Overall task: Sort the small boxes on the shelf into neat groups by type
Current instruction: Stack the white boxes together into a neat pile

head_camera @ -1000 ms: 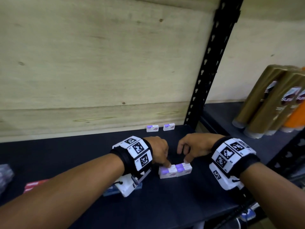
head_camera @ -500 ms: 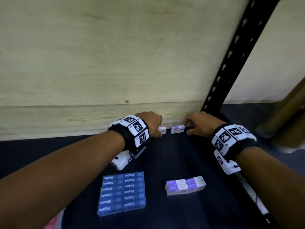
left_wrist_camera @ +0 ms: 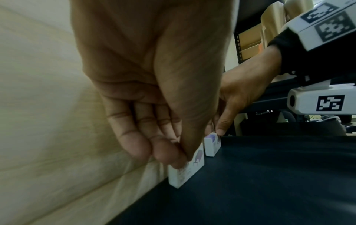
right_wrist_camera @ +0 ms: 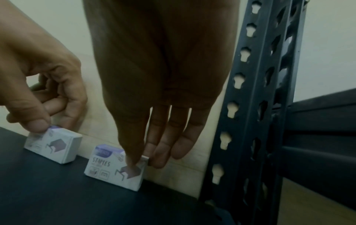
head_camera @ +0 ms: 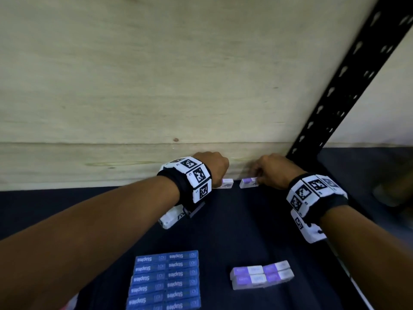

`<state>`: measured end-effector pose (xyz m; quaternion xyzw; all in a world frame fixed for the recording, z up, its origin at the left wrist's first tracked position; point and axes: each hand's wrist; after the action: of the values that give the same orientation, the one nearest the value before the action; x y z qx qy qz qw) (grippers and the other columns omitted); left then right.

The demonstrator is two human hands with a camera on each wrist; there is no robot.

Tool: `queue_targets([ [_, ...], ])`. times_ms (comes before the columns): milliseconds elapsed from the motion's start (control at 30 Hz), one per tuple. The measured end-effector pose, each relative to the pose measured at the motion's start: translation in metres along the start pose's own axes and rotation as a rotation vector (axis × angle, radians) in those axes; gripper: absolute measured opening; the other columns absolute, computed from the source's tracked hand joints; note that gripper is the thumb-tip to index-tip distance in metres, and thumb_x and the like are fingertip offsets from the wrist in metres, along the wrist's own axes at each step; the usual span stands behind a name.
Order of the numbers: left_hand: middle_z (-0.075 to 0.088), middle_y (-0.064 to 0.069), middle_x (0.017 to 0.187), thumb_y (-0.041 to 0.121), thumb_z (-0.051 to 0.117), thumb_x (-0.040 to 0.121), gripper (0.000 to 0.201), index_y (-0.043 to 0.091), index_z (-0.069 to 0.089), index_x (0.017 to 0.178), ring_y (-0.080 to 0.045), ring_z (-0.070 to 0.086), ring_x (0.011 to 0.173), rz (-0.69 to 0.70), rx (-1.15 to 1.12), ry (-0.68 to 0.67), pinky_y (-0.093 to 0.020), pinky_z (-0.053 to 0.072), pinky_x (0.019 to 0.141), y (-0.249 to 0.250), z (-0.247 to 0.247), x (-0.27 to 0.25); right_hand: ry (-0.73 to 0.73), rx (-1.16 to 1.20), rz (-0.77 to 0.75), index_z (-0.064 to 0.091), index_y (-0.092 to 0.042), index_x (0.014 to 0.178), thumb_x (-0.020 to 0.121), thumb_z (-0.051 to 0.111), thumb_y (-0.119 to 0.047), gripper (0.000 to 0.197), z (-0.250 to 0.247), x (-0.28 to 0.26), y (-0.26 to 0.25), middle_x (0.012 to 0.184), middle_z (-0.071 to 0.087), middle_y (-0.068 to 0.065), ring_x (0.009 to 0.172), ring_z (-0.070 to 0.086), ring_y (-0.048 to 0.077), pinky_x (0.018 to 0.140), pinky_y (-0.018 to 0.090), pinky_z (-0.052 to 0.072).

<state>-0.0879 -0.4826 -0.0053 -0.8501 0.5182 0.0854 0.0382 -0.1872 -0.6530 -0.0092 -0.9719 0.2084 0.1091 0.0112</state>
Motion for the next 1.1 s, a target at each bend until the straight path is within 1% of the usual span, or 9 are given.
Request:
queue_targets([
  [133,0.062,-0.003,0.098,0.031,0.066,0.087,0.019,0.017,0.063,0.099,-0.024,0.060,0.084,0.011,-0.030,0.008,-0.032,0.049,0.068,0.004,0.001,-0.007,-0.014,0.015,-0.012,0.068,-0.032,0.077,0.077,0.074,-0.028,0.007,-0.005,-0.009,-0.002,0.086,0.071,-0.006,0.082,0.067,0.019,0.080,0.035,0.057],
  [267,0.066,-0.001,0.098,0.037,0.068,0.084,0.025,0.016,0.068,0.098,-0.024,0.064,0.088,0.005,-0.084,-0.036,-0.036,0.056,0.080,0.014,0.000,-0.022,-0.063,0.030,-0.031,0.069,-0.031,0.075,0.080,0.074,-0.023,0.012,-0.011,-0.030,-0.006,0.080,0.069,-0.013,0.080,0.066,0.010,0.075,0.026,0.054],
  [333,0.068,0.000,0.096,0.037,0.070,0.082,0.023,0.019,0.070,0.095,-0.023,0.065,0.087,0.002,-0.101,-0.054,-0.037,0.057,0.081,0.021,0.001,-0.031,-0.085,0.054,-0.030,0.069,-0.032,0.073,0.080,0.076,-0.023,0.013,-0.010,-0.043,-0.009,0.078,0.068,-0.015,0.081,0.066,0.009,0.077,0.026,0.055],
  [467,0.070,0.003,0.092,0.032,0.073,0.078,0.017,0.021,0.073,0.091,-0.020,0.066,0.086,0.017,-0.083,-0.084,-0.035,0.057,0.078,0.033,0.000,-0.049,-0.154,0.064,-0.028,0.069,-0.033,0.071,0.078,0.076,-0.023,0.015,-0.010,-0.069,-0.012,0.078,0.069,-0.016,0.083,0.067,0.009,0.081,0.029,0.057],
  [600,0.072,0.004,0.091,0.031,0.075,0.076,0.019,0.020,0.074,0.091,-0.019,0.067,0.087,0.039,-0.075,-0.125,-0.034,0.058,0.078,0.046,-0.001,-0.071,-0.231,0.080,-0.069,0.075,-0.027,0.079,0.077,0.078,-0.017,0.011,-0.014,-0.098,-0.016,0.070,0.066,-0.015,0.082,0.068,0.010,0.079,0.026,0.057],
  [733,0.073,0.004,0.091,0.030,0.076,0.074,0.020,0.020,0.075,0.091,-0.019,0.067,0.088,0.038,-0.070,-0.143,-0.035,0.058,0.080,0.058,0.000,-0.091,-0.269,0.093,-0.087,0.077,-0.023,0.086,0.075,0.080,-0.016,0.013,-0.009,-0.122,-0.020,0.071,0.070,-0.011,0.079,0.068,0.007,0.075,0.020,0.052],
  [867,0.073,0.004,0.091,0.030,0.076,0.073,0.021,0.022,0.075,0.092,-0.018,0.067,0.088,0.035,-0.060,-0.154,-0.036,0.057,0.082,0.067,0.005,-0.106,-0.288,0.107,-0.091,0.077,-0.023,0.087,0.076,0.081,-0.017,0.012,-0.005,-0.138,-0.017,0.067,0.067,-0.013,0.077,0.067,0.005,0.084,0.026,0.056],
  [967,0.072,0.007,0.098,0.035,0.077,0.074,0.023,0.025,0.075,0.095,-0.017,0.065,0.093,0.029,-0.066,-0.163,-0.036,0.055,0.086,0.071,0.008,-0.112,-0.296,0.124,-0.090,0.077,-0.021,0.089,0.077,0.081,-0.018,0.013,-0.005,-0.146,-0.015,0.069,0.068,-0.014,0.078,0.066,0.005,0.086,0.027,0.056],
  [1100,0.071,0.007,0.102,0.036,0.077,0.075,0.024,0.026,0.075,0.096,-0.017,0.064,0.096,0.032,-0.085,-0.177,-0.036,0.054,0.087,0.077,0.012,-0.118,-0.338,0.130,-0.067,0.077,-0.023,0.086,0.077,0.082,-0.019,0.011,-0.004,-0.151,-0.013,0.080,0.075,-0.006,0.088,0.072,0.013,0.090,0.033,0.057],
])
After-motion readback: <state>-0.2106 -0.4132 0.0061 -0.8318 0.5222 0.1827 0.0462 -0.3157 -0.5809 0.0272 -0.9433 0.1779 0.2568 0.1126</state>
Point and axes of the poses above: each hand's wrist, its own x-axis towards the middle knuckle, its own z-axis out of the palm, y = z × x
